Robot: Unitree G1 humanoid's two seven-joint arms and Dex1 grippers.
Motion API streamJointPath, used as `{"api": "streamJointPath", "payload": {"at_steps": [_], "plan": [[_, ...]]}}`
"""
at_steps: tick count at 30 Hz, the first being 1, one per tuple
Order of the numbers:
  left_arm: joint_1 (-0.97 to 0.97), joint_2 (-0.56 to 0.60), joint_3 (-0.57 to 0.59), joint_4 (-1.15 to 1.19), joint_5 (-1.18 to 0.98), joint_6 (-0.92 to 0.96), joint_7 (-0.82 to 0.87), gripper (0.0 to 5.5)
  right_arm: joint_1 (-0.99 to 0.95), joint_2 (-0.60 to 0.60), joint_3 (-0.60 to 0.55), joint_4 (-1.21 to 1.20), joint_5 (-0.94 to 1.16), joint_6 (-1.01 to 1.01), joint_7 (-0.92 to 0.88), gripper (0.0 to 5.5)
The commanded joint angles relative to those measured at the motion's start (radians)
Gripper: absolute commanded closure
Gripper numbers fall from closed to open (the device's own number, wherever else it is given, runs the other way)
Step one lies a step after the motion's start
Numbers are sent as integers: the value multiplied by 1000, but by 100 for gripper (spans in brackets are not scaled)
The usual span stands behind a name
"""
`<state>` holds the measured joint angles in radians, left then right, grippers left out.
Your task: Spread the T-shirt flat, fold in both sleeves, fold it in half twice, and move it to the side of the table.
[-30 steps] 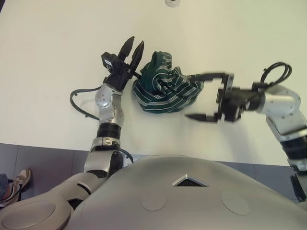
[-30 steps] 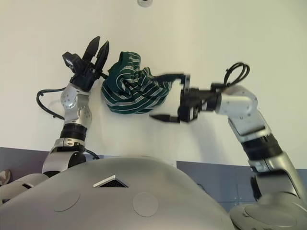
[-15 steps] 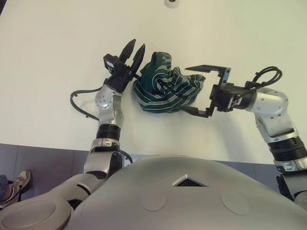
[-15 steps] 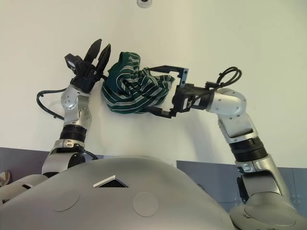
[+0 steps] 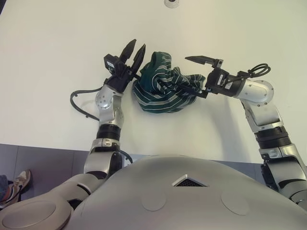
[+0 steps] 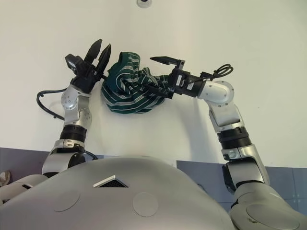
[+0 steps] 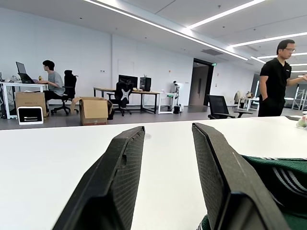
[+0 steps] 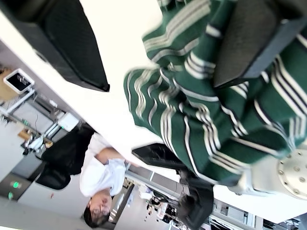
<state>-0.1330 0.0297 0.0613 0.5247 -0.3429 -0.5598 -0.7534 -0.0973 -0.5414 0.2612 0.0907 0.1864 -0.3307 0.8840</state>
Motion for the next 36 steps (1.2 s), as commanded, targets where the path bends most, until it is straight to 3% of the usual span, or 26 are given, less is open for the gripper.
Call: {"api": "streamJointPath", "payload": {"at_steps": [1, 17, 23, 29, 36], "plan": [[6, 4, -6, -12, 10, -5, 4, 369, 1, -14, 29, 34, -83, -41, 25, 234], [-3, 2, -8, 2, 16, -8, 9, 369, -21, 19, -47, 0, 18, -47, 65, 544], [-8, 0, -8, 11, 19, -12, 13, 369, -157, 90, -62, 163, -47, -38, -13, 548], [1, -1, -14, -6, 17, -12, 17, 369, -102, 74, -42, 116, -3, -29, 68, 548], [11, 5, -16, -20, 10, -7, 18, 369, -35, 10, -77, 15, 104, 17, 194, 424]]}}
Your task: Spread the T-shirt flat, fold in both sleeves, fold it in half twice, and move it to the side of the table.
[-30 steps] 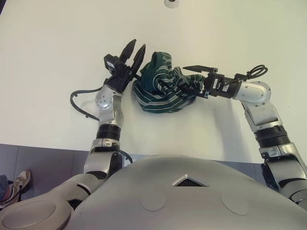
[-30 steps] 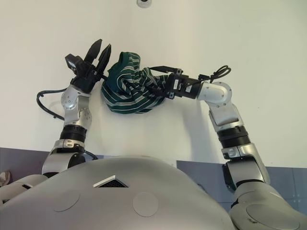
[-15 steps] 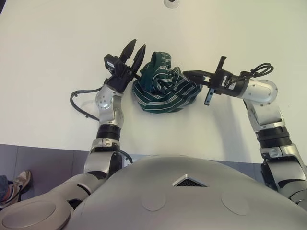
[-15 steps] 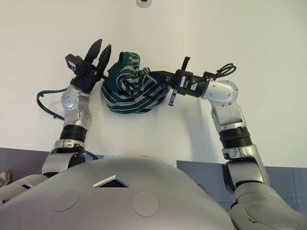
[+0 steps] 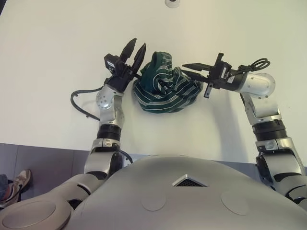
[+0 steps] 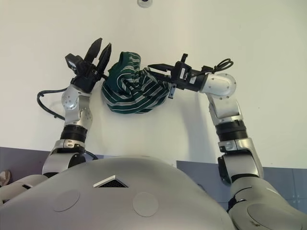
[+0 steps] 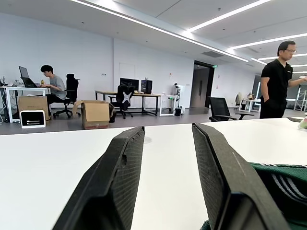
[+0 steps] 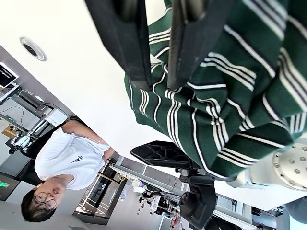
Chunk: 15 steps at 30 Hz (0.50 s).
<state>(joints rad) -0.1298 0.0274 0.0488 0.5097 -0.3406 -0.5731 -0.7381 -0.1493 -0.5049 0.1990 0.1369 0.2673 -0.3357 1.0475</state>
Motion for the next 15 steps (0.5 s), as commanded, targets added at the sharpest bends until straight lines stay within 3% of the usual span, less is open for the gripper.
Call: {"api": "streamJointPath", "payload": {"at_steps": [1, 2, 8, 15], "plan": [[8, 8, -3, -6, 8, 6, 3, 369, 19, -27, -12, -19, 7, 20, 27, 408], [9, 9, -3, -7, 8, 6, 4, 369, 14, -22, -11, 5, -16, 19, 11, 377], [13, 10, -6, -12, 12, 4, 8, 369, 20, -45, 54, 123, -197, -110, -6, 377], [20, 13, -12, -25, 11, 8, 13, 369, 17, -33, 67, 150, -221, -145, -20, 377]]}}
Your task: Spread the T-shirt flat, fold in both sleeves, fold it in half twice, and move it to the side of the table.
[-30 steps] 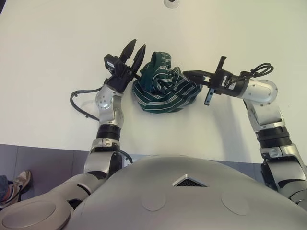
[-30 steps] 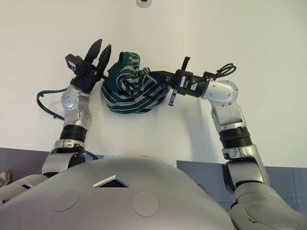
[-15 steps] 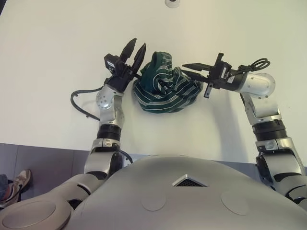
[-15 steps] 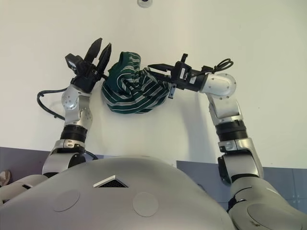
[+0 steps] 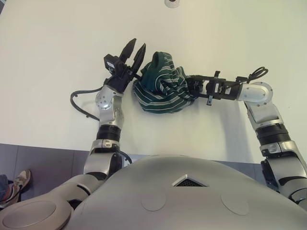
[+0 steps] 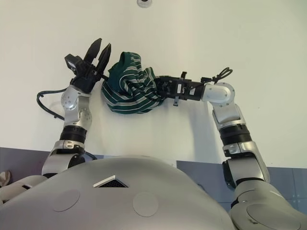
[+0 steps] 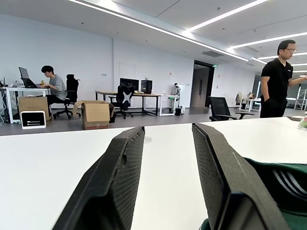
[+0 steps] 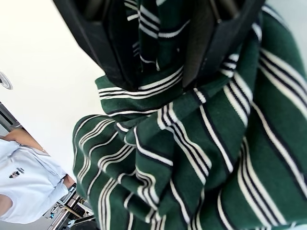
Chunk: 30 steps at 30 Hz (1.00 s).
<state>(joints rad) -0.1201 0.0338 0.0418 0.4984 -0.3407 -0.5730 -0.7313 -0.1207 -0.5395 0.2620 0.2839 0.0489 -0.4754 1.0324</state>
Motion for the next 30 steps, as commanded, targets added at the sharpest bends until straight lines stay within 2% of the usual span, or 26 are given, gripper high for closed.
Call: {"api": "streamJointPath", "payload": {"at_steps": [1, 12, 19, 30], "plan": [[11, 6, -5, -14, 11, 8, 7, 369, -12, 4, -4, -7, 11, -2, -7, 377], [15, 7, -6, -19, 10, 10, 7, 369, -75, 45, -129, -75, 120, 77, -121, 377], [13, 6, -10, -17, 13, 9, 8, 369, -6, 23, -102, -173, 163, 110, -55, 377], [15, 8, -17, -20, 22, 7, 14, 369, 42, 0, -40, -170, 105, 81, 12, 377]]}}
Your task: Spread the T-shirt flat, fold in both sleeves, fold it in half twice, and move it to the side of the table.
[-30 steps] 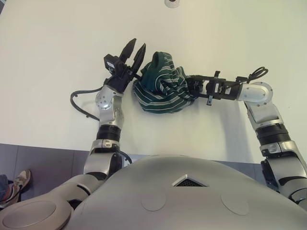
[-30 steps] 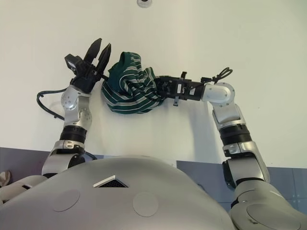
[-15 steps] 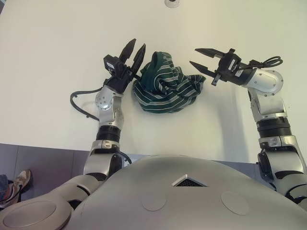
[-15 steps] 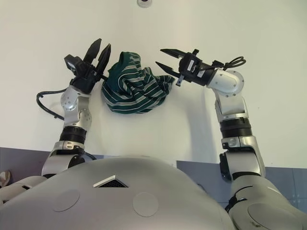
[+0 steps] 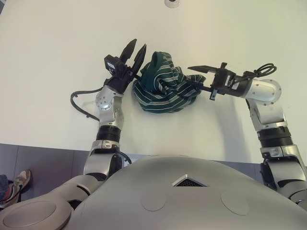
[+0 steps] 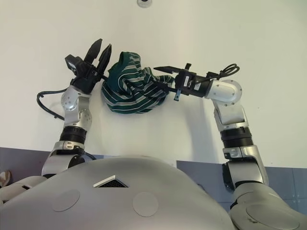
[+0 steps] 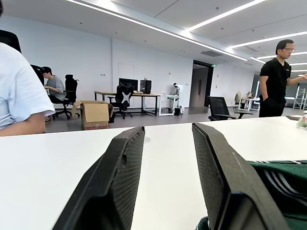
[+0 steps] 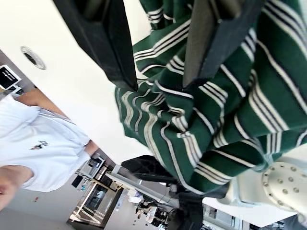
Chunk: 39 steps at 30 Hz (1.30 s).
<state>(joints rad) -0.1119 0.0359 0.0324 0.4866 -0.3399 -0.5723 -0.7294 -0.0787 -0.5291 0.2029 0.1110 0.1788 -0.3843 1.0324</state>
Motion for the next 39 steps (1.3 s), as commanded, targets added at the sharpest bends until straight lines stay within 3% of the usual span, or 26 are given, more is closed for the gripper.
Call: {"api": "streamJointPath", "payload": {"at_steps": [1, 21, 30, 39], "plan": [[7, 5, -8, -8, 22, 6, 13, 369, 5, -12, 26, 1, -29, -11, 17, 377], [18, 4, -9, -23, 25, 11, 13, 369, -62, 62, 2, 56, -19, 16, -83, 377], [19, 4, -11, -24, 26, 10, 13, 369, -50, 62, 18, 46, -29, 5, -65, 540], [19, 4, -11, -26, 25, 10, 13, 369, -43, 59, 26, 47, -32, -7, -54, 545]]}}
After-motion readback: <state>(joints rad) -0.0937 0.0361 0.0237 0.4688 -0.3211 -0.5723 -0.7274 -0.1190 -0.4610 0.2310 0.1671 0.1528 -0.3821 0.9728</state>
